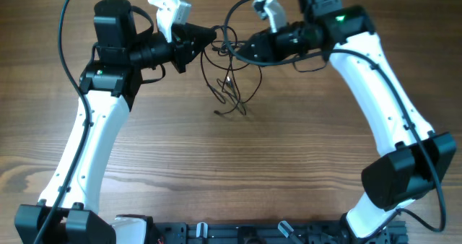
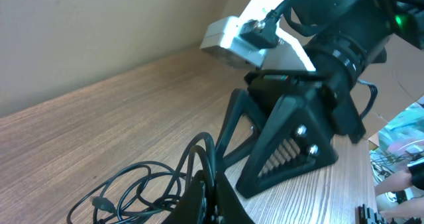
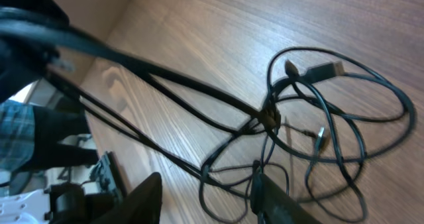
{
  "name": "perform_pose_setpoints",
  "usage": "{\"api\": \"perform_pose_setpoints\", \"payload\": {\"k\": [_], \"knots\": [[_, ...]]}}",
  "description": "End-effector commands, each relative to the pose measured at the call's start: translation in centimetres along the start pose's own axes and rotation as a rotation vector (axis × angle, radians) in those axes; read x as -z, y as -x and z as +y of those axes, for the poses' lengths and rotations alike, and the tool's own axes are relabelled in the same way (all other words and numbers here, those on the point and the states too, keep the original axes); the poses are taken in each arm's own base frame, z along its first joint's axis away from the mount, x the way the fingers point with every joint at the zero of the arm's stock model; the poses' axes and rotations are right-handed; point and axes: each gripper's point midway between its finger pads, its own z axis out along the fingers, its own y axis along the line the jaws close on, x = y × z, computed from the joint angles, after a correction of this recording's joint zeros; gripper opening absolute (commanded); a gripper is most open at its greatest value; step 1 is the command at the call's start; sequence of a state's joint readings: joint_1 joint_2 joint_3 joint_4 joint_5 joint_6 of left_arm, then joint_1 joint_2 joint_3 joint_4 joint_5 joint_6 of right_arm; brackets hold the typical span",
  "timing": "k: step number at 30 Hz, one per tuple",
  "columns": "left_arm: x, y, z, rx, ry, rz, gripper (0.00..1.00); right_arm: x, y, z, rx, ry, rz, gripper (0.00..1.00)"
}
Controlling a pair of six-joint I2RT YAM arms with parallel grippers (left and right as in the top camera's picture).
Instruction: Untangle cables
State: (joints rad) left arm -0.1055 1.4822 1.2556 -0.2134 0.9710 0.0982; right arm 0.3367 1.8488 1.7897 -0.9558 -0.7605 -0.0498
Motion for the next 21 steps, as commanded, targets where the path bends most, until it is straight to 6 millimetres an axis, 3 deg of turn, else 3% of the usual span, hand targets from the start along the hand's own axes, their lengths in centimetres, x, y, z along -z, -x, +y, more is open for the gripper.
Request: {"api": "perform_pose_setpoints", "payload": {"k": [1,11,21], "knots": [[0.3,1.1,-1.1,-0.031,-0.031,-0.026,0.04,-1.7,0.0,-0.7,-0.061,-0.089,0.010,0.39],[0.5,2.9,-0.9,-0.025,-0.023,-0.086,0.04,-2.8,1.4,-2.2,-0.205,-0.258,-0.071,0.33],[0.6,3.2,-0.8,-0.030,-0.020,-0.097,0.04,-2.7,1.7,-2.3,-0.242,-0.265,-0.089,0.32]]}}
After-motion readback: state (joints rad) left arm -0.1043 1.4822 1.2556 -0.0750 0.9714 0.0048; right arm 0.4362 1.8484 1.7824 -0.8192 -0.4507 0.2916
